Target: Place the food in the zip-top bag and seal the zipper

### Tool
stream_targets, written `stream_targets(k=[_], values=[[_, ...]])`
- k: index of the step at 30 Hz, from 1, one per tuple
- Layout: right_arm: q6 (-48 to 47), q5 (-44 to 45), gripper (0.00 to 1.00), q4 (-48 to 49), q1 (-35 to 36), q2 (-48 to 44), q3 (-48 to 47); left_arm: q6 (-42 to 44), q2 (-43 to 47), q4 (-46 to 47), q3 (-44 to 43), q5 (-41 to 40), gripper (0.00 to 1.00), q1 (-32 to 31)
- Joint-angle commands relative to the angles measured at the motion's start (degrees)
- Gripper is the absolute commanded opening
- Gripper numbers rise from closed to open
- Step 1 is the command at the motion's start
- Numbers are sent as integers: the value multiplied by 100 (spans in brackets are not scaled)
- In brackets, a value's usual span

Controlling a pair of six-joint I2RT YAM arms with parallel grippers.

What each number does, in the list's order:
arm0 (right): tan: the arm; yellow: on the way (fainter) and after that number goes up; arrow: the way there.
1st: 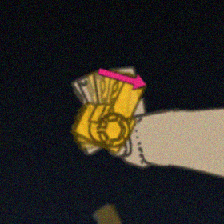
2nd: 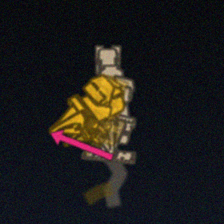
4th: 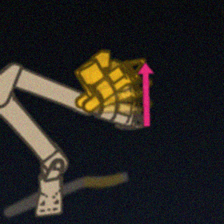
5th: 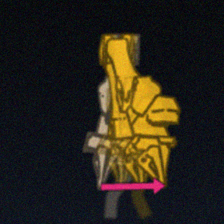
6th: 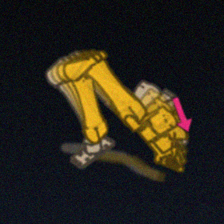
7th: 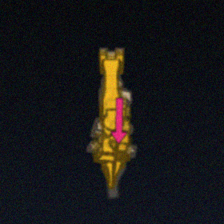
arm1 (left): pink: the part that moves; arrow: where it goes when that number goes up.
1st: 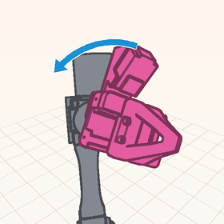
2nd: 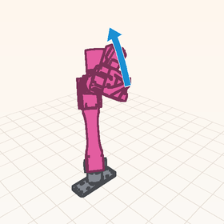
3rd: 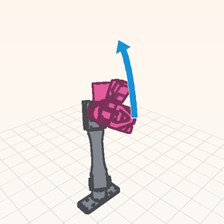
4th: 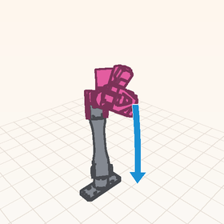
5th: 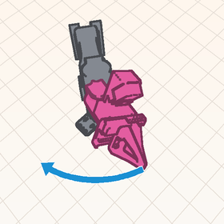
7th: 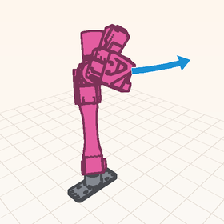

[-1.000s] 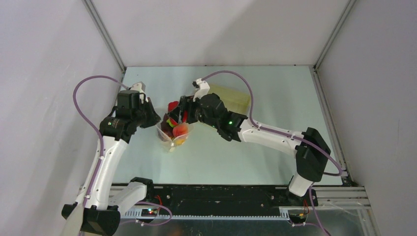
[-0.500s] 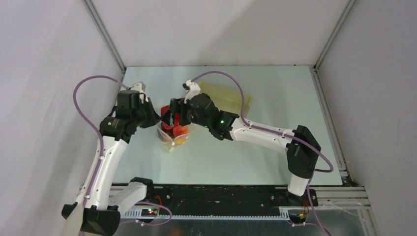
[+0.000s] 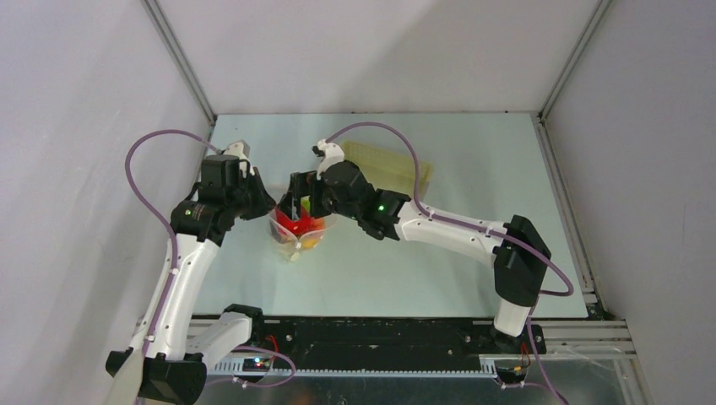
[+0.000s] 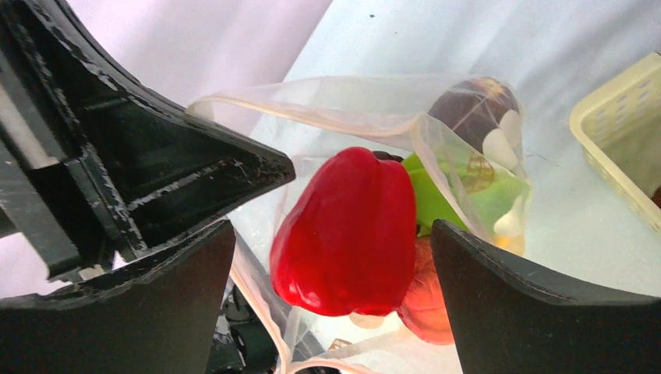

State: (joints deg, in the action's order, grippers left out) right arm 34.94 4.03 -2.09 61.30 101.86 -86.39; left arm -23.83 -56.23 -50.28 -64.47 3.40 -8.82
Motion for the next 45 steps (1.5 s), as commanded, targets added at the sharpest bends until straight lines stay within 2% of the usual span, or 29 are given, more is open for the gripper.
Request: stream_targets(k=[1,9,16,21,26,32,41,45], values=[[-358,236,99,-209,30,-450,-93,90,153,203,22,3,0,18],[-654,500,99,-566,30,-818,-38,99,125,177,7,-67,0,20],[-1017,1321,100,-1268,-7,-1140,108,100,93,182,13,-55,0,21],[-1034,1320,99,-1581,-292,-1296,264,92,94,171,13,-98,0,21],[-666,1187,99,-1843,-896,-1284,360,90,82,169,12,-189,0,24],[-411,944,99,-2479,-1494,-406,-205,81,9,140,-2,-228,0,23],[-695,616,98,-3904,-1793,1301,-2153,89,55,133,-4,-274,0,16],[-785,410,95,-4514,-1866,2003,-2976,90,74,137,4,-242,0,20]])
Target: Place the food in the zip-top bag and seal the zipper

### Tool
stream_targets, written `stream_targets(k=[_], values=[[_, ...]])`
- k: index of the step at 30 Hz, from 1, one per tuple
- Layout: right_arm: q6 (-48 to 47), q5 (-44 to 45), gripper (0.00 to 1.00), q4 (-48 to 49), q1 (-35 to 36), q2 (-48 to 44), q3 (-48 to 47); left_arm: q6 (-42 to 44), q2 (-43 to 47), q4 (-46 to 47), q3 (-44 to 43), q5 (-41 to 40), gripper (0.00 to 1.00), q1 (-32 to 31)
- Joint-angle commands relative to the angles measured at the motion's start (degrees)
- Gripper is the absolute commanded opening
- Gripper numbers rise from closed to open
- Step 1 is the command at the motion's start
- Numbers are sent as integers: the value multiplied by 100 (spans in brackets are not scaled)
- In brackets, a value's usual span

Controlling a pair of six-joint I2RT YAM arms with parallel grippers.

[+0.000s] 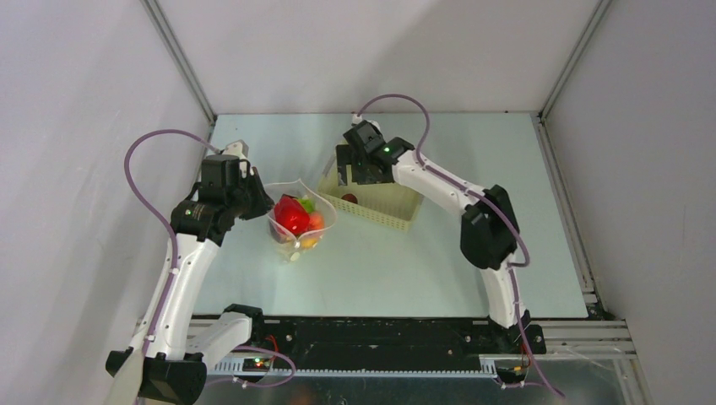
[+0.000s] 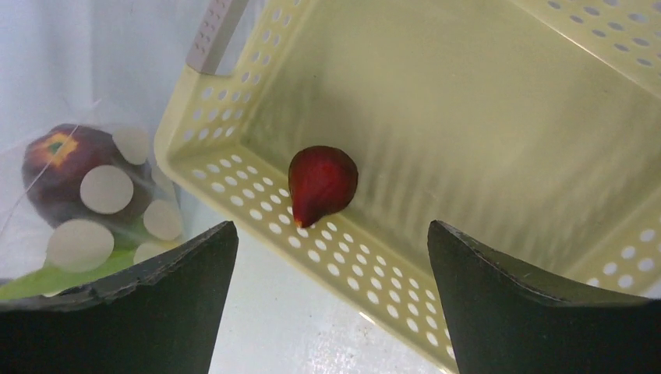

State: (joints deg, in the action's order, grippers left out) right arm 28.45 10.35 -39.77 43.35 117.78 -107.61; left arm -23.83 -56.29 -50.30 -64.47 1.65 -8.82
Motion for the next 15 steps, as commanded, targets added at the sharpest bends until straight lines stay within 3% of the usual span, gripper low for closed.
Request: stream_targets(k=[1,6,15], values=[[-144,-289,94,-922,-81,648,-1131,90,78,137,4,-44,0,20],[-45,-504,91,-1158,-84,1275,-1719,96,32,136,4,0,0,21],[179,-596,87,-955,-77,1514,-1730,92,42,136,9,-7,0,20]])
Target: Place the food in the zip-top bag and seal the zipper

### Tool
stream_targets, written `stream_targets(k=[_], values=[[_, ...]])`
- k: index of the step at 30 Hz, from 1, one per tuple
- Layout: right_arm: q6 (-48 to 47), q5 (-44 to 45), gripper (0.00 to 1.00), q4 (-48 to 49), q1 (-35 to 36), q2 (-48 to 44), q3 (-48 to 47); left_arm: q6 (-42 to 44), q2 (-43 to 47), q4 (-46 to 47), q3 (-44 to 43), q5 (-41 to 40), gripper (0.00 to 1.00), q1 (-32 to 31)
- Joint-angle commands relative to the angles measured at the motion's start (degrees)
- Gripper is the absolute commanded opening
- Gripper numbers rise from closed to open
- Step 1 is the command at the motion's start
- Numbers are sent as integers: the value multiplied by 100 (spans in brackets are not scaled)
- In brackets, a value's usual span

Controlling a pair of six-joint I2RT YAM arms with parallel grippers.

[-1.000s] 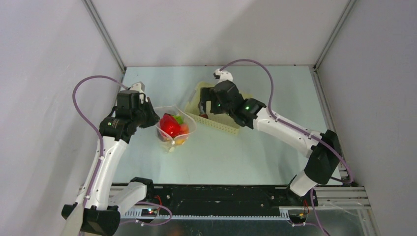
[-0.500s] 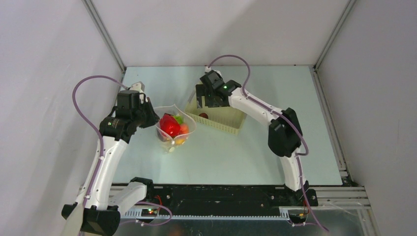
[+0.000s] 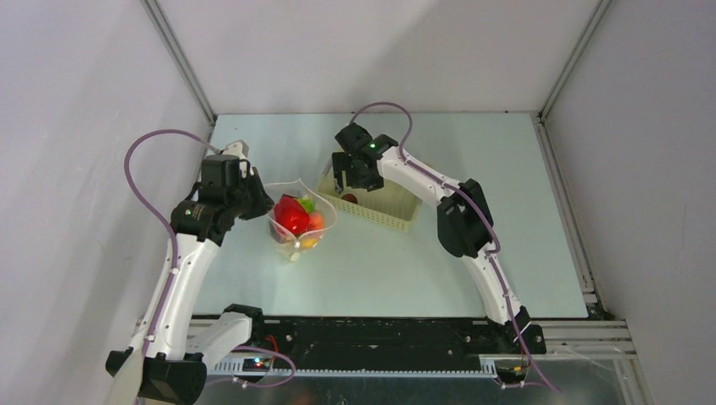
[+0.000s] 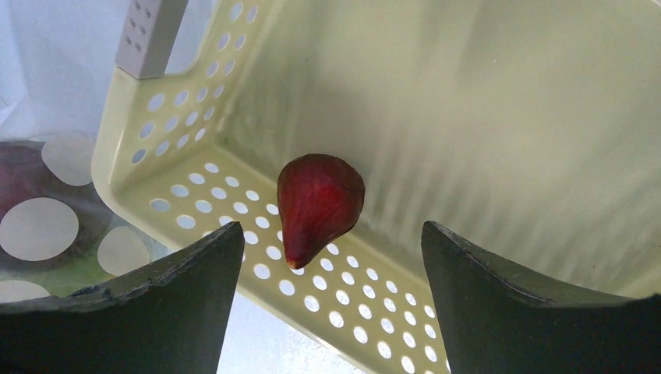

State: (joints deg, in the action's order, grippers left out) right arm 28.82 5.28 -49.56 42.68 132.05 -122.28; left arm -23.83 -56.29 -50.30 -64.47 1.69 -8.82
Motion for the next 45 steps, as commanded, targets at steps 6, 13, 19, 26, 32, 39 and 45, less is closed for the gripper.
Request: stream_targets(k=[6,13,19,26,32,39,45], values=[[246,-166,85,168,55,227,-253,93,47,141,9,-11,0,19],[354,-240,81,170,57,318,-197,90,47,142,4,-3,0,25],[437,-405,75,197,56,374,-100,94,47,137,4,-8,0,20],[462,-466,73,149,33,449,-62,90,34,142,4,-3,0,21],[451,-715,72,78,-25,544,-87,92,26,143,12,-4,0,21],[462,-934,70,-10,-94,688,-102,81,-2,148,13,40,0,26],[447,-1078,67,-54,-125,715,-95,81,-20,152,14,42,0,25]])
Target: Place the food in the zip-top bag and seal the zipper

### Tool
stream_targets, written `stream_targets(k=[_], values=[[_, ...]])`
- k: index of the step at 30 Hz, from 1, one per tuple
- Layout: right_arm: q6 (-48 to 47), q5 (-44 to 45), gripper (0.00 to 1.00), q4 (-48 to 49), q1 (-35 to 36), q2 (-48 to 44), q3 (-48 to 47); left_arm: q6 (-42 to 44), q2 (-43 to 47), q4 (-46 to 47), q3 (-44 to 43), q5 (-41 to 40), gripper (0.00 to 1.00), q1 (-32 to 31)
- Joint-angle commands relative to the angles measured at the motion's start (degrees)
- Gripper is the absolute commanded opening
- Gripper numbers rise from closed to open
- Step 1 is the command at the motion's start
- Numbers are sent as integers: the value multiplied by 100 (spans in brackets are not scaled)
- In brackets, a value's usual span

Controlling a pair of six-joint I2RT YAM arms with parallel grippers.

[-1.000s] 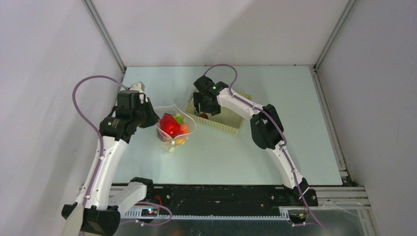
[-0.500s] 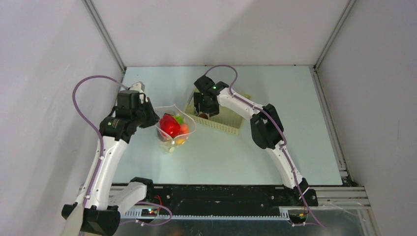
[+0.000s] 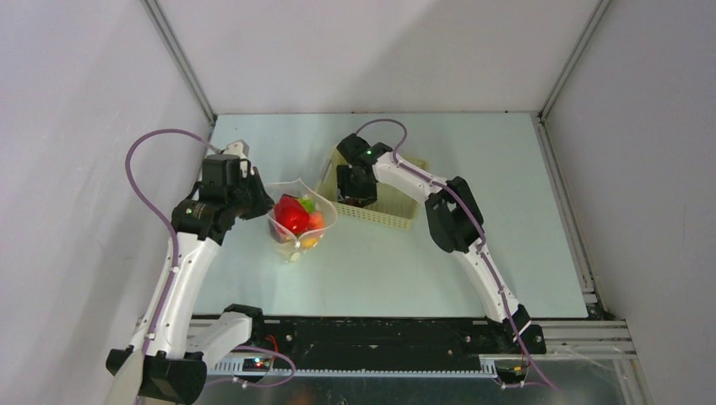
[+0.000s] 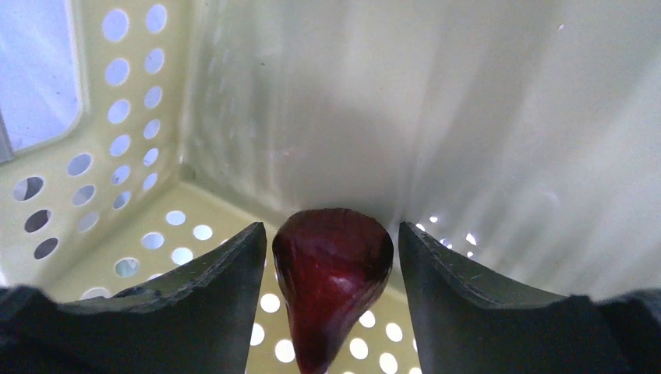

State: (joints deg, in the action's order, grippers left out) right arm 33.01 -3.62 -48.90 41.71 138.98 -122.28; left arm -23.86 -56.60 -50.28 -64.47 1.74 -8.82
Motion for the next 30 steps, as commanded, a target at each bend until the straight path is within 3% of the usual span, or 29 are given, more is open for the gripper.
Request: stream_targets(k=[1,14,21,30], values=[[18,-190,65,-137,-31,14,-84,83,13,150,9,37,0,23],[52,-99,41,135,-104,-440,217,79,-17,150,13,37,0,19],[59,246,38,741,-238,-1427,941,79,-1,145,13,46,0,22],[51,340,37,2019,-221,-3159,2544,66,6,150,14,29,0,25]])
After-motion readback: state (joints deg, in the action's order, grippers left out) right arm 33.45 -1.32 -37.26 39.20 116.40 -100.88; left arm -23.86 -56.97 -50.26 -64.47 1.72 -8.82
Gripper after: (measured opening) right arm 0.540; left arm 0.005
